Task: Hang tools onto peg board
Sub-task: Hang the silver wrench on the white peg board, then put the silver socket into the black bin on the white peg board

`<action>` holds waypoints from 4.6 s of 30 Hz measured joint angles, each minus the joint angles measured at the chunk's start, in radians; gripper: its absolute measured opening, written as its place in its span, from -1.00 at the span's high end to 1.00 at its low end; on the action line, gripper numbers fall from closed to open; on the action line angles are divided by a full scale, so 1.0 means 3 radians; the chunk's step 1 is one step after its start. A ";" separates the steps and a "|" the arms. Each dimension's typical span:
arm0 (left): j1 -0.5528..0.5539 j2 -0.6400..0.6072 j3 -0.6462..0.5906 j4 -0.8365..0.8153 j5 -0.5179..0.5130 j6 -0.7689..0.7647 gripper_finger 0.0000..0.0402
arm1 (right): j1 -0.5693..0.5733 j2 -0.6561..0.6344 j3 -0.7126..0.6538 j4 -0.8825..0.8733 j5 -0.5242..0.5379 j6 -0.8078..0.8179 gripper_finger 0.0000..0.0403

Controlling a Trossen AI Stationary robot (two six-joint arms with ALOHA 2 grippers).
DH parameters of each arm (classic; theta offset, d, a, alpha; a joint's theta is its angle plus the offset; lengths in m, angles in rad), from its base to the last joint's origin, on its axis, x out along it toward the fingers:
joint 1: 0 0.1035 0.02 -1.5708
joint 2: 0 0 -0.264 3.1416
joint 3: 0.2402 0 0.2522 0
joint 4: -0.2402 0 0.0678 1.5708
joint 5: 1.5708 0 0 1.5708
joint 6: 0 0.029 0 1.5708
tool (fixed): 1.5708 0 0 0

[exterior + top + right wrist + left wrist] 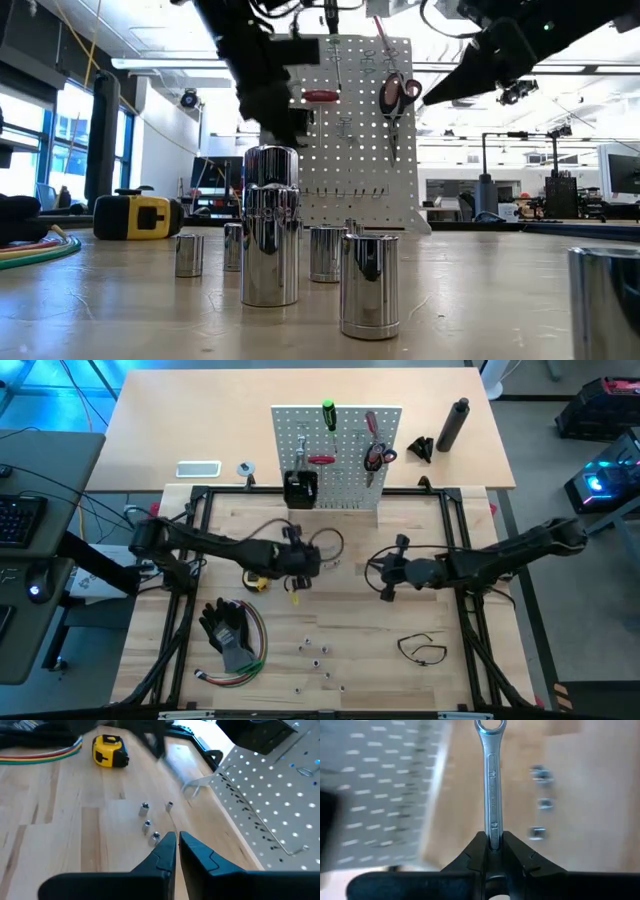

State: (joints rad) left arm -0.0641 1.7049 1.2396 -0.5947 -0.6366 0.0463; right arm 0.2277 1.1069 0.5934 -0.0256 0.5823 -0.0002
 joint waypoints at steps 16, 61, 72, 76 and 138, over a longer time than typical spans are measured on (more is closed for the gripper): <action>0.0289 -0.1238 0.0006 0.0043 -0.1648 0.0836 0.85 | 0.0036 0.0001 0.0000 -0.0145 0.0041 0.0151 0.92; 0.0468 -0.1313 0.0003 0.1181 -0.1924 0.2238 0.85 | 0.0030 0.0002 0.0000 -0.0289 0.0040 0.0242 0.92; 0.0632 -0.1313 0.0003 0.1182 -0.1700 0.2132 0.85 | 0.0030 0.0002 -0.0001 -0.0327 0.0040 0.0317 0.92; 0.0703 -0.1312 0.0003 0.1187 -0.1625 0.2128 0.85 | 0.0030 0.0003 -0.0001 -0.0327 0.0037 0.0324 0.92; 0.0378 -0.1311 0.0003 -0.0909 0.0539 -0.0119 0.17 | 0.0029 0.0174 -0.0004 -0.0543 -0.0468 0.0613 0.92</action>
State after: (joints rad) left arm 0.0493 1.3117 1.2404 -0.8673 -0.4750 0.0106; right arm 0.2363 1.1591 0.5922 -0.1885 0.4420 0.1836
